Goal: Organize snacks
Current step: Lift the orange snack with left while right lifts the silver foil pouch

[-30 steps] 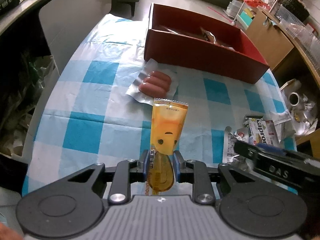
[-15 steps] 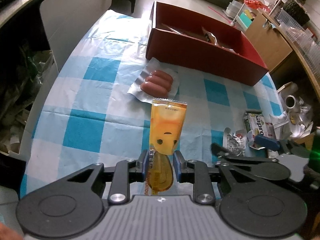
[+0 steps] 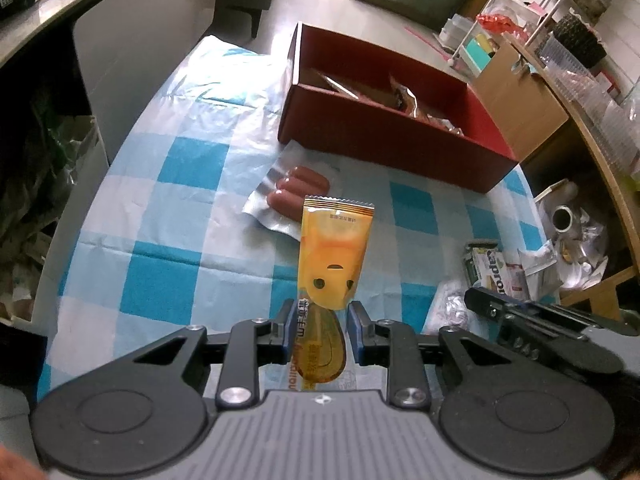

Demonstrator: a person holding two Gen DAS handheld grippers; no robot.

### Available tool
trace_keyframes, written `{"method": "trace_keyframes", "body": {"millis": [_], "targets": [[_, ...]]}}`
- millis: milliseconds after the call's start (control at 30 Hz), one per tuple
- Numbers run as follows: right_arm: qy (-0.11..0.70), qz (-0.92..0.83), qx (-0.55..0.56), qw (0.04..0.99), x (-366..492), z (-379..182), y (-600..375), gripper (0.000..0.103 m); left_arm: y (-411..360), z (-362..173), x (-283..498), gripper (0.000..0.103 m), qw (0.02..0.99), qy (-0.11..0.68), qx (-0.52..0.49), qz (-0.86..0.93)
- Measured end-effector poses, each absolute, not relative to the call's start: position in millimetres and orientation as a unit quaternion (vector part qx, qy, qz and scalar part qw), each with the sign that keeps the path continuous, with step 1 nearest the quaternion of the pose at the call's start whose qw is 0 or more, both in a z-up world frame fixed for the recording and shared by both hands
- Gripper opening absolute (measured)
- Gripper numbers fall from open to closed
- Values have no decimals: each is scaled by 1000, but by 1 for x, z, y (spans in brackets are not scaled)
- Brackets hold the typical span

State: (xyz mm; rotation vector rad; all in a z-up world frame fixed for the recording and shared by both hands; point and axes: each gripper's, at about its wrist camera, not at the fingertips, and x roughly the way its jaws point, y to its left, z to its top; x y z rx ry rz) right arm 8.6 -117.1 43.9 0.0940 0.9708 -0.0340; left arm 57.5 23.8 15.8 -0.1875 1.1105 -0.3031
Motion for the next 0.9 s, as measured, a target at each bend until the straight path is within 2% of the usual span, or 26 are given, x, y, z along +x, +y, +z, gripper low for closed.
{"method": "trace_keyframes", "body": {"millis": [133, 200, 233, 267, 367, 633, 667, 733, 833, 900], "targets": [[460, -27, 53, 886, 11, 44, -123, 9, 23, 15, 60, 22, 837, 523, -87, -137], [464, -39, 71, 882, 12, 42, -129, 33, 22, 13, 62, 22, 834, 527, -89, -135], [468, -34, 82, 879, 10, 42, -131, 37, 22, 12, 62, 22, 833, 529, -89, -135], [468, -27, 87, 879, 6, 43, -131, 46, 23, 11, 62, 22, 831, 531, -90, -135], [471, -13, 63, 880, 2, 43, -125, 76, 24, 13, 61, 22, 829, 531, -100, -142], [530, -41, 124, 838, 8, 13, -120, 77, 24, 17, 59, 22, 830, 528, -100, -148], [533, -45, 123, 836, 9, 8, -115, 82, 24, 17, 59, 22, 830, 527, -100, -150], [525, -53, 89, 845, 12, 5, -100, 85, 24, 18, 59, 22, 831, 525, -97, -153], [515, -63, 36, 854, 19, 2, -83, 79, 29, 20, 59, 22, 832, 523, -103, -155], [517, -46, 25, 854, 21, 5, -81, 71, 34, 21, 60, 22, 832, 522, -110, -152]]}}
